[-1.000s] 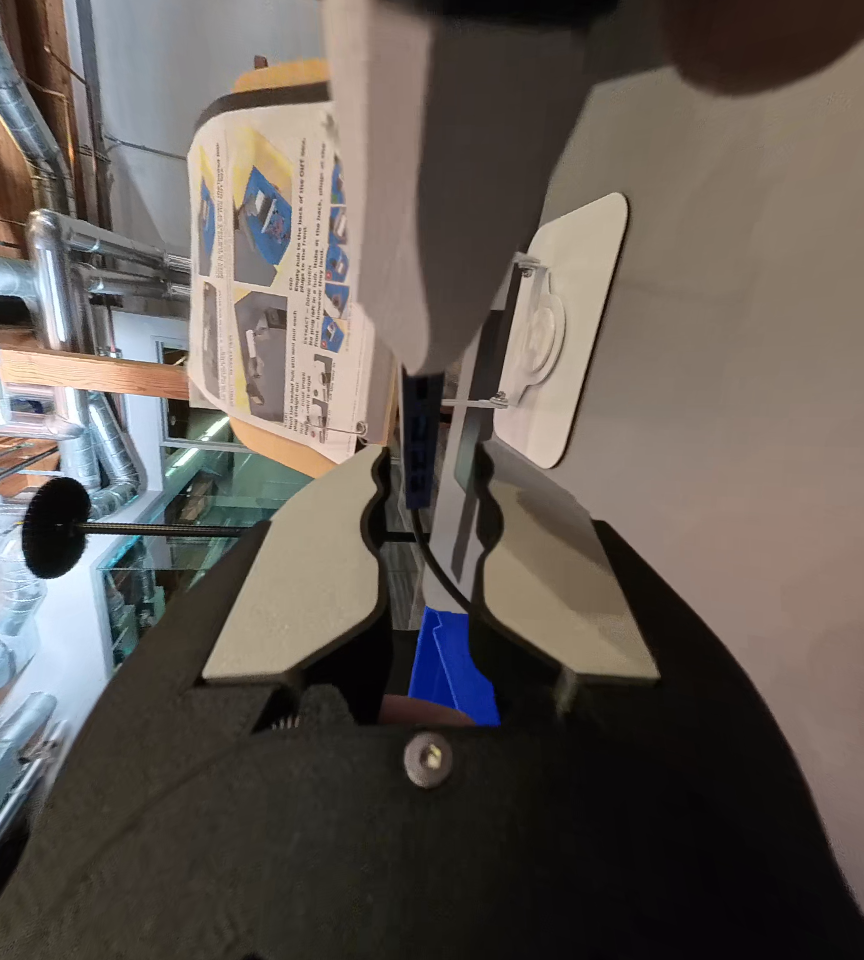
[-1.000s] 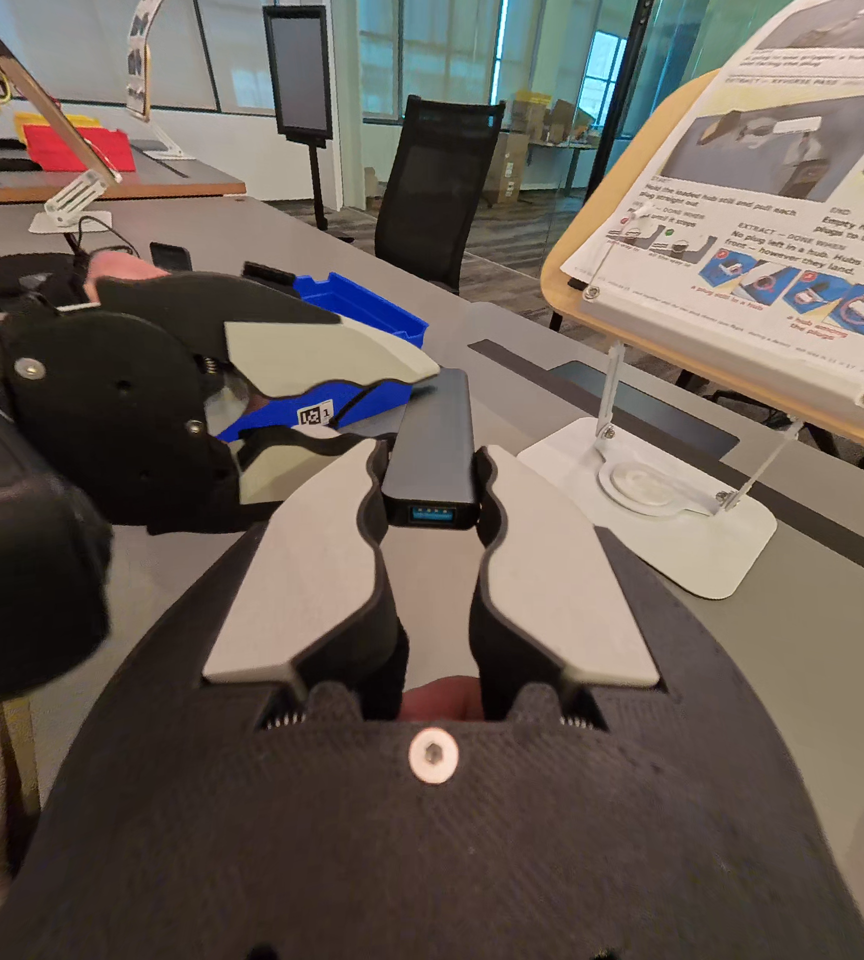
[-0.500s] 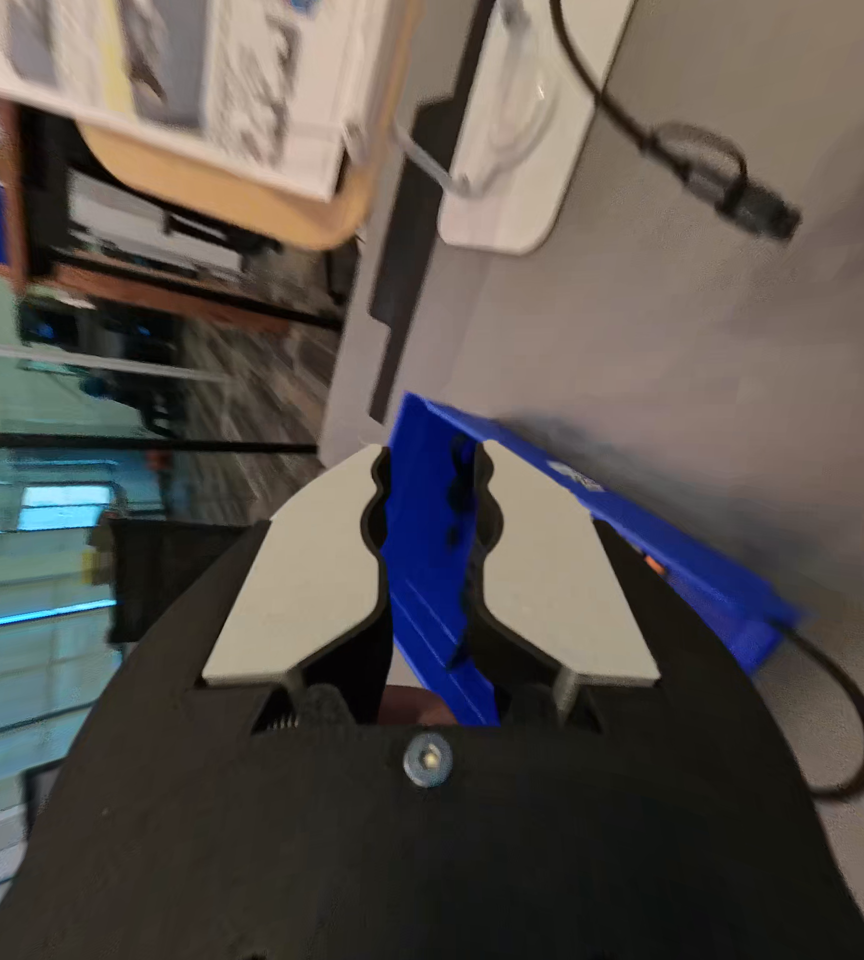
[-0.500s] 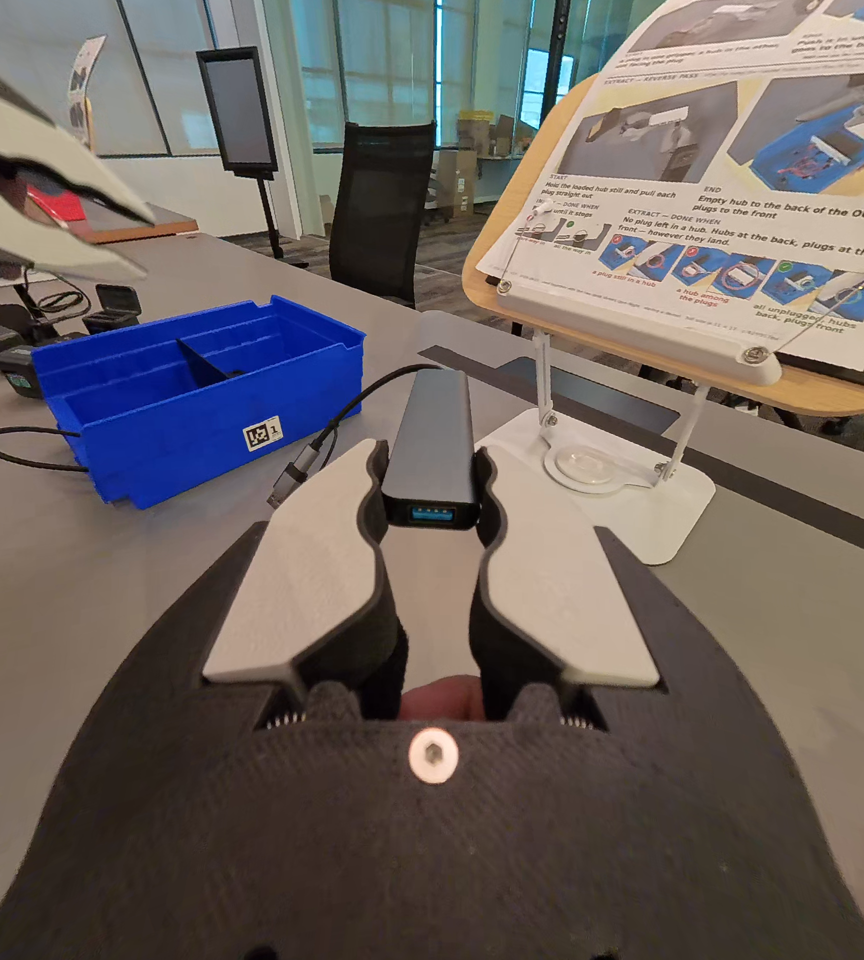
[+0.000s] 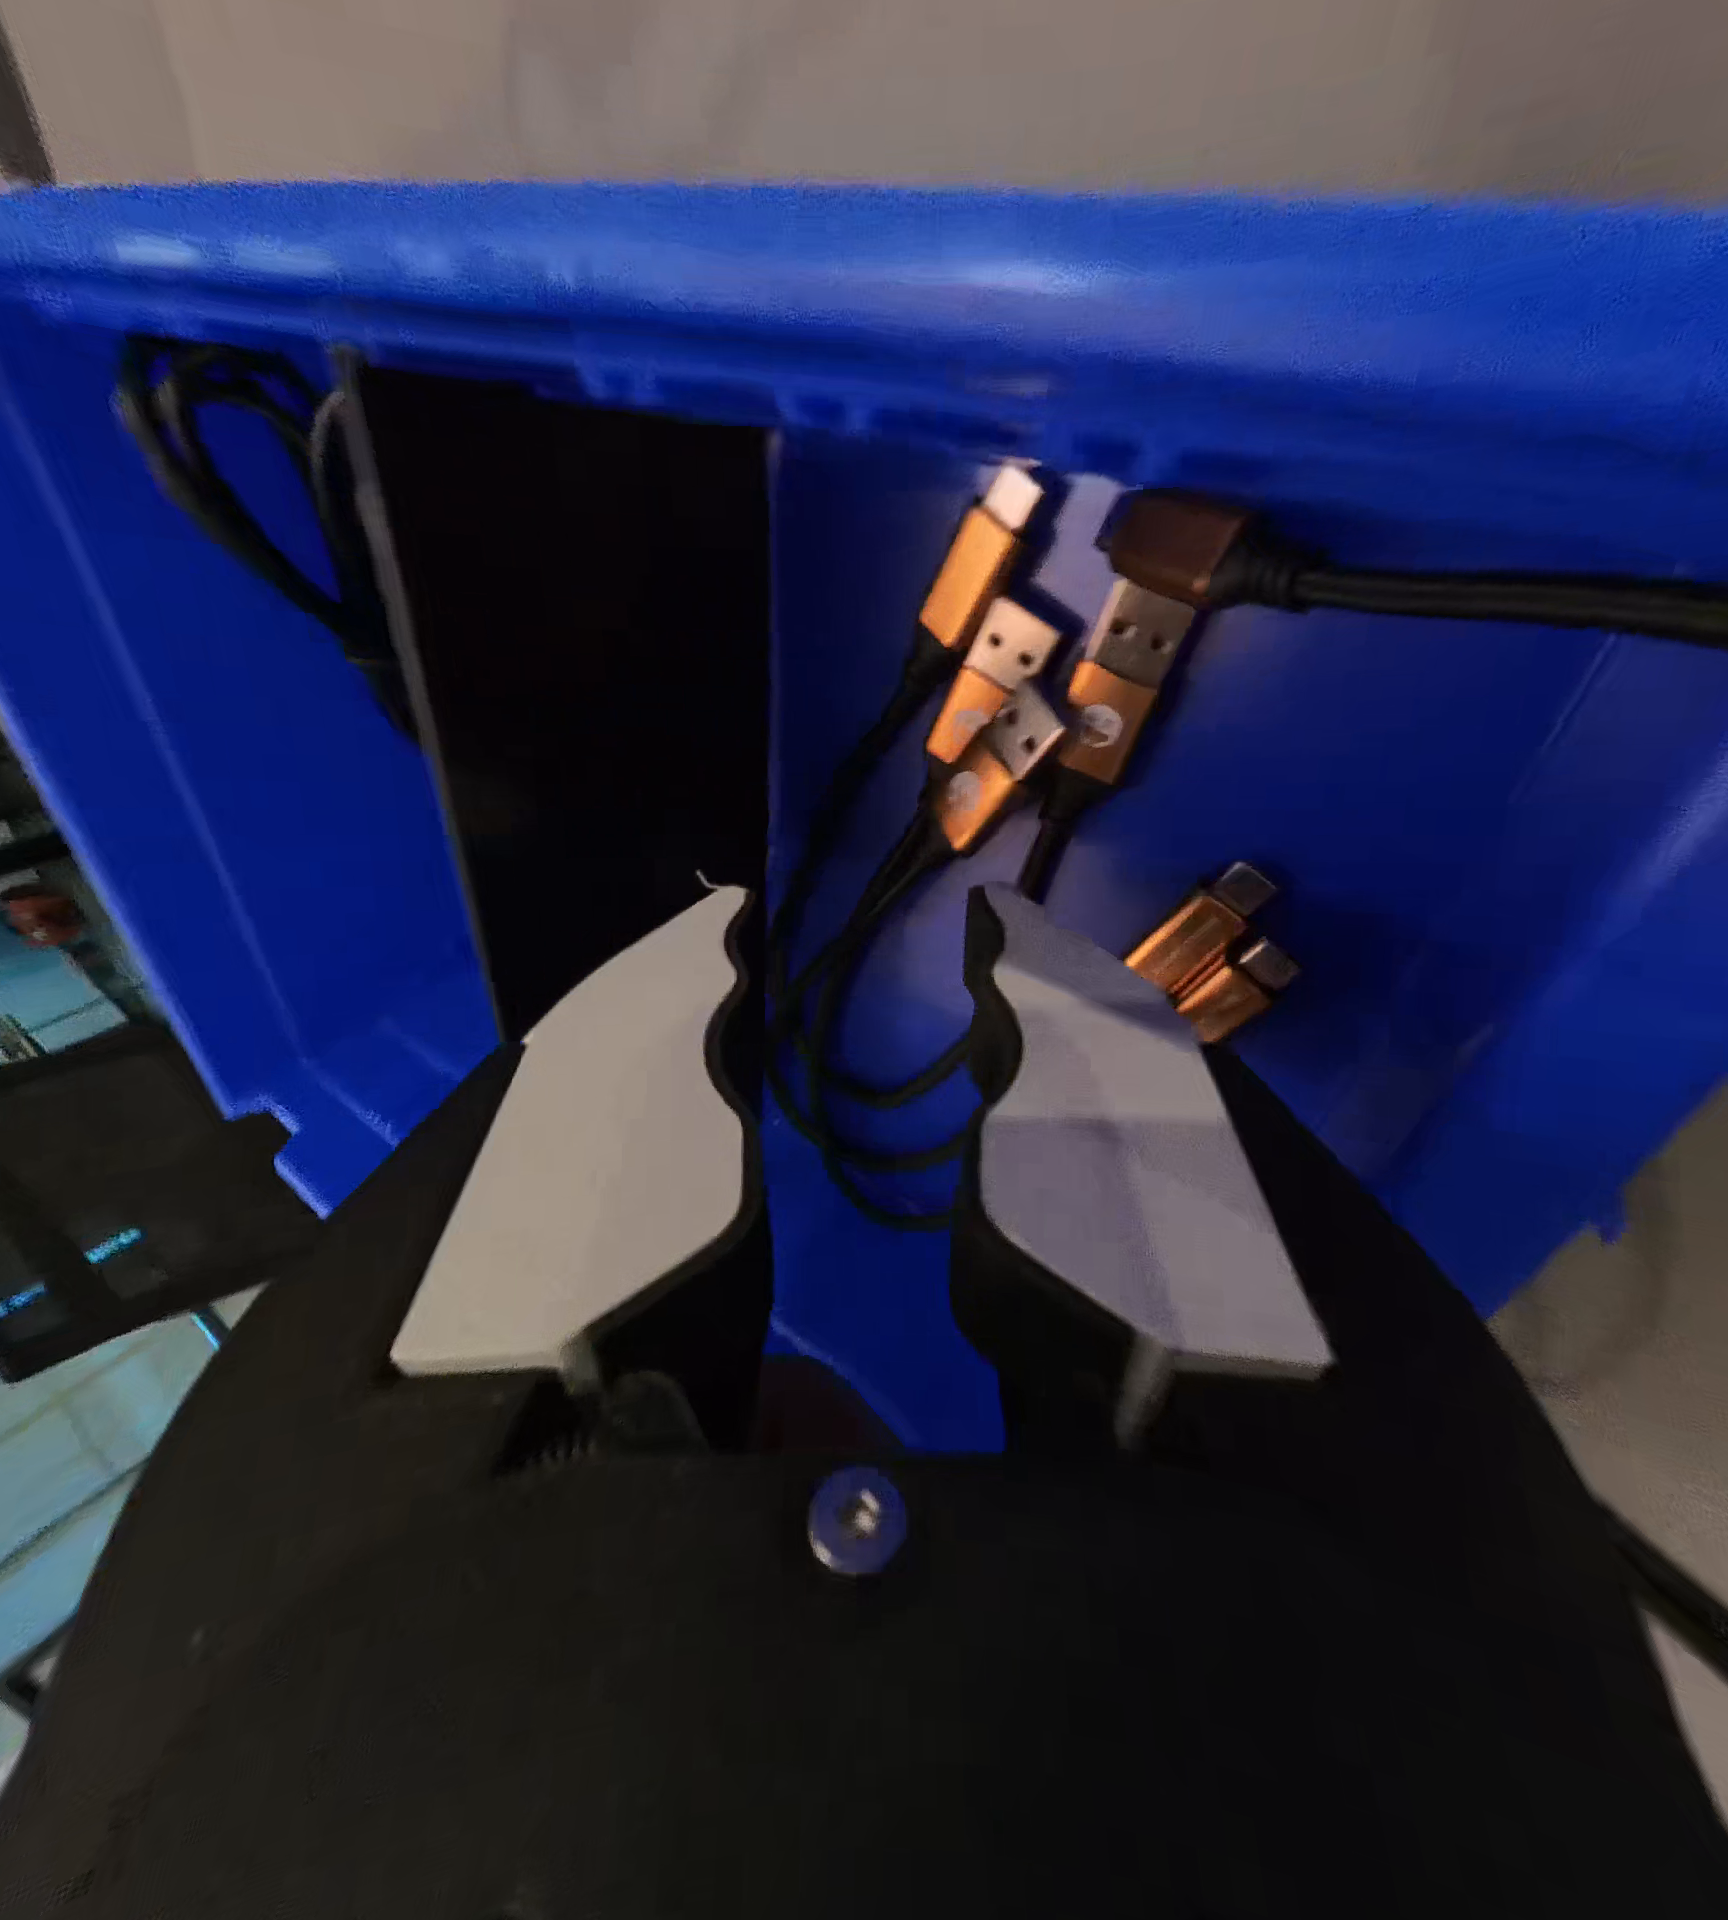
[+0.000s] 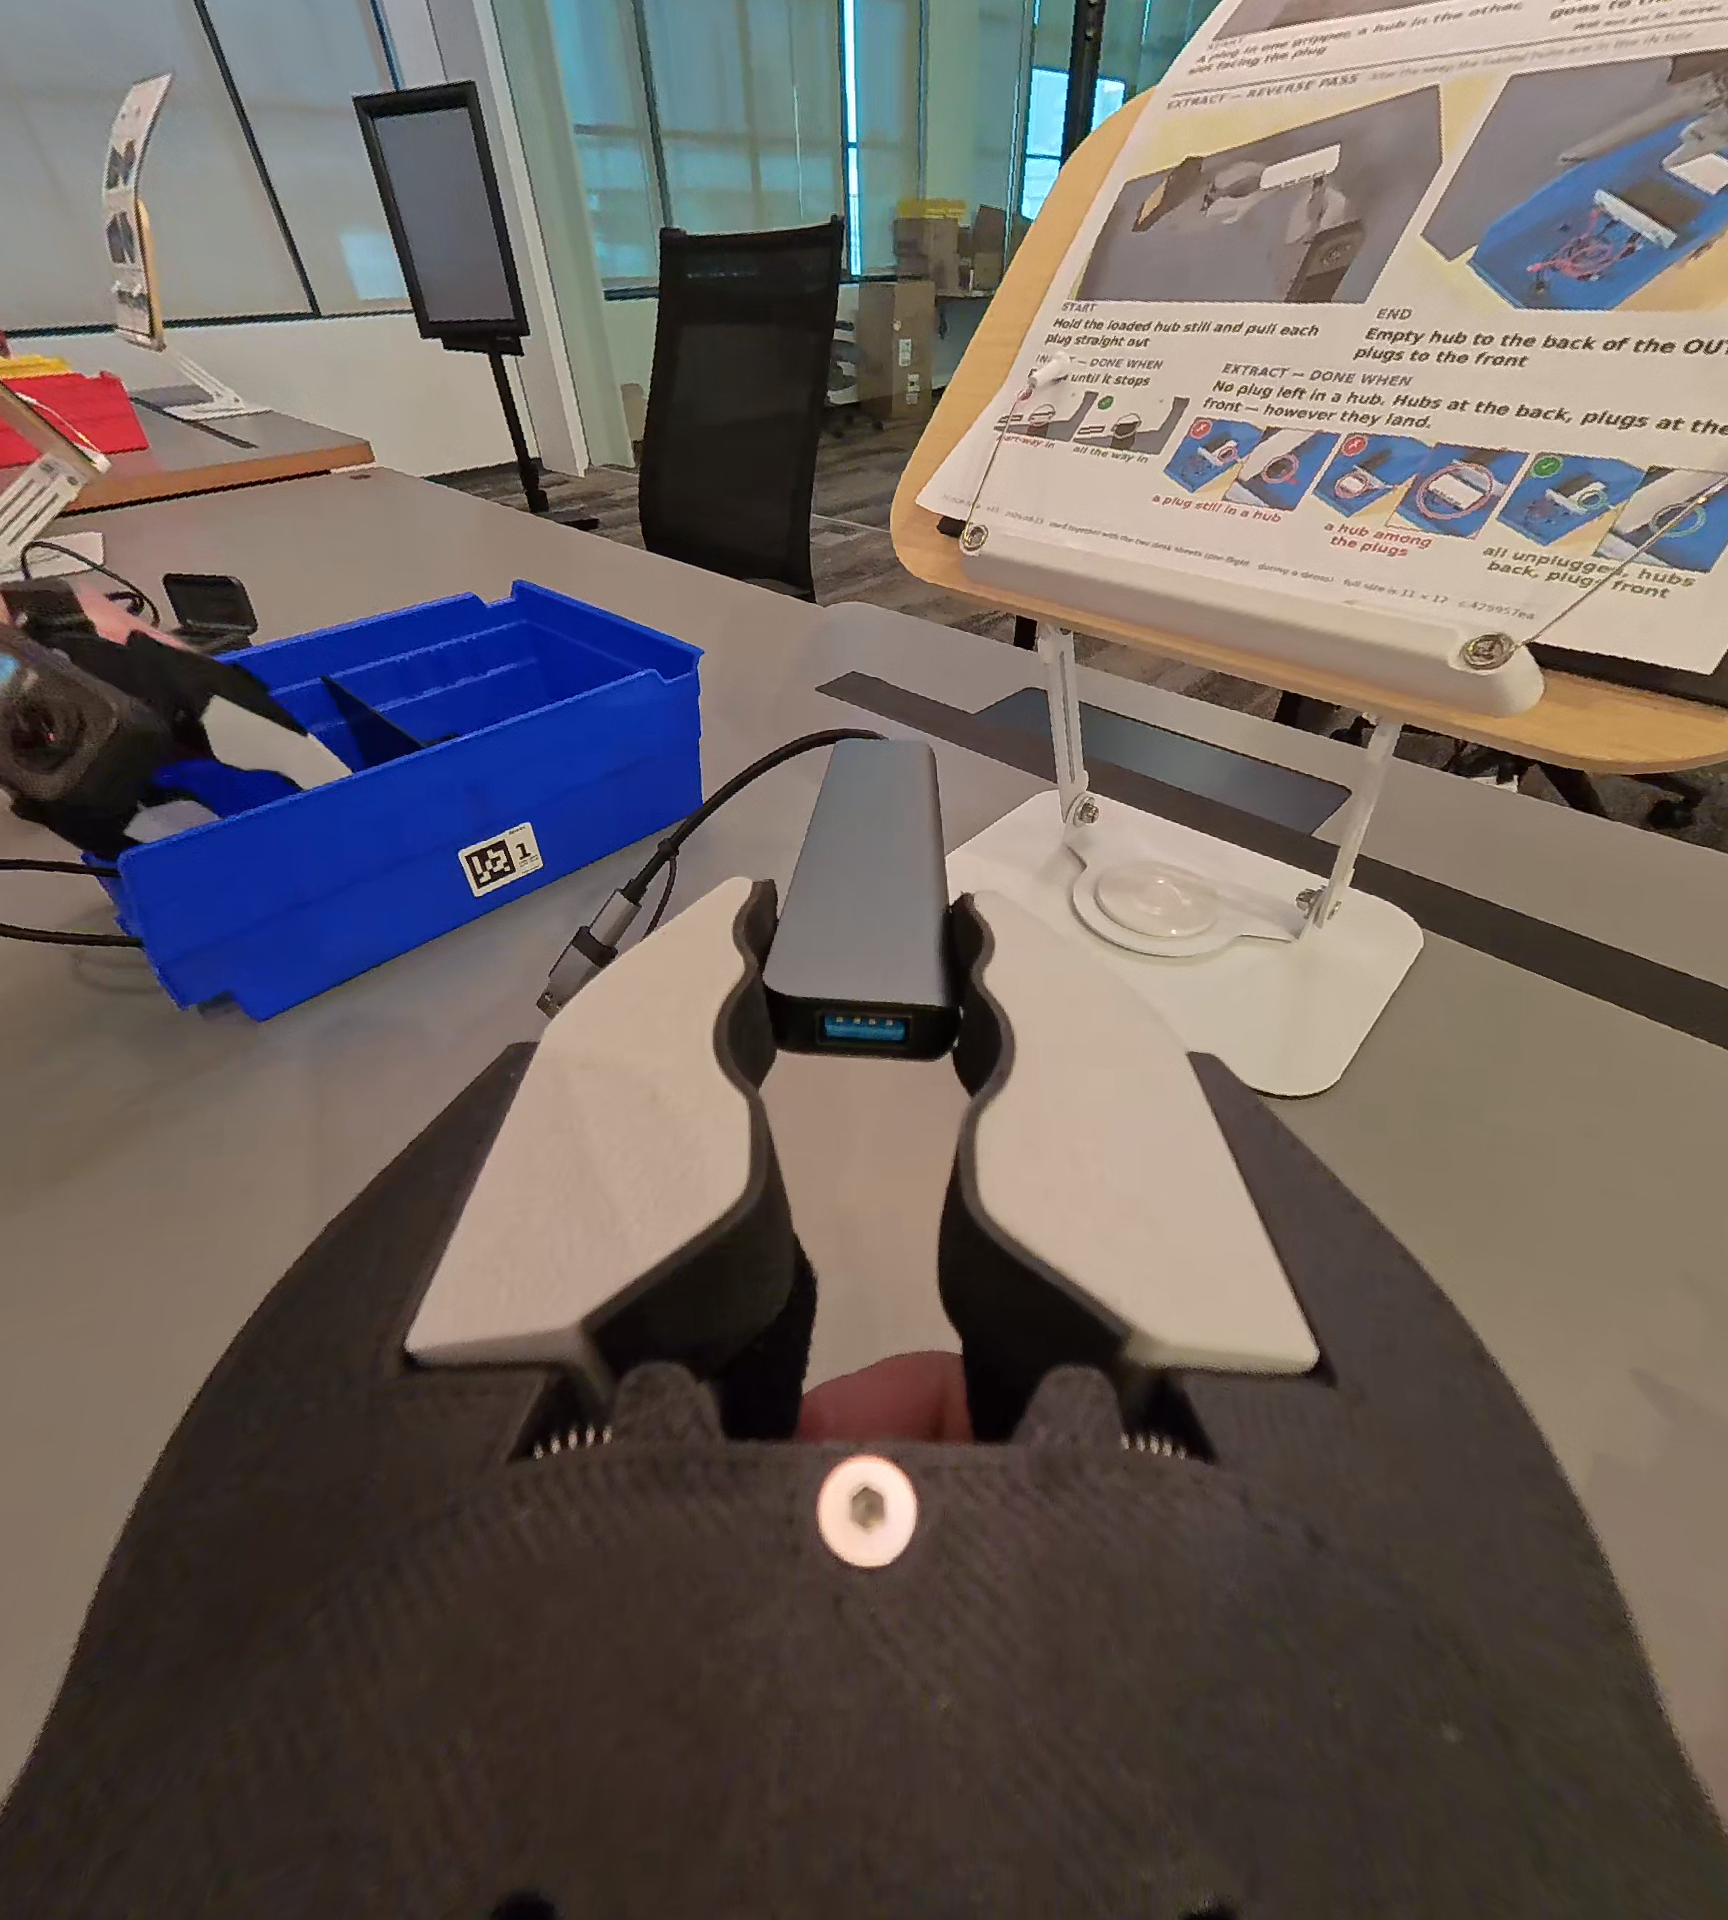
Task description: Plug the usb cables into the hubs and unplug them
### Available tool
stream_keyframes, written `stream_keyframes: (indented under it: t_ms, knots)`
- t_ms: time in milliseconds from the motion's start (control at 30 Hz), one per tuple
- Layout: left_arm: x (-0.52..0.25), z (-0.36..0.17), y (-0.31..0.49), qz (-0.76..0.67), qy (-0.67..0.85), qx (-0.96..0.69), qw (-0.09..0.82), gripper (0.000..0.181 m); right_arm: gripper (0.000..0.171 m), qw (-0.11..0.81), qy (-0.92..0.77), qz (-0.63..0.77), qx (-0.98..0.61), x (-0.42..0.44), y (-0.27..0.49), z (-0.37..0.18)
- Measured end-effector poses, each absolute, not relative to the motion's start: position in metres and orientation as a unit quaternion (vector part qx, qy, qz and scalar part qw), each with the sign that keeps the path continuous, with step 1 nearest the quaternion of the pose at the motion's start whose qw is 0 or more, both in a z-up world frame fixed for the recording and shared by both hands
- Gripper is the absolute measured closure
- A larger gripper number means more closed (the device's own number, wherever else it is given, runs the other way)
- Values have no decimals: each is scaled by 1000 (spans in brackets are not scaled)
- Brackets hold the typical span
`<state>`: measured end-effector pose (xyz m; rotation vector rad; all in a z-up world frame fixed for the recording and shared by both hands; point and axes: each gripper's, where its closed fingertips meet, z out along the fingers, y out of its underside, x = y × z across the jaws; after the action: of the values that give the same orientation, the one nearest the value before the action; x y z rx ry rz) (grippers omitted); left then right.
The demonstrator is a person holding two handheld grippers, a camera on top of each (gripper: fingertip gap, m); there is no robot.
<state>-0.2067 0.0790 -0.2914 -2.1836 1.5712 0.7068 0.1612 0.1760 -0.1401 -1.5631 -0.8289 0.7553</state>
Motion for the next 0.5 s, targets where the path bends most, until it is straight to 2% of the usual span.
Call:
stream_keyframes:
  t_ms: [167,233,400,500]
  knots:
    - [-204,-308,84,248,570,-761,183,158,140,574,-352,323,-665,162,177,-139]
    - [-204,-310,83,242,565,-766,188,172,140,573,-350,325,-666,162,177,-140]
    - [-202,-306,85,192,530,-797,217,175,140,574,-351,328,-664,162,177,-138]
    - [-212,-303,90,213,523,-794,223,180,140,576,-349,328,-663,163,177,-137]
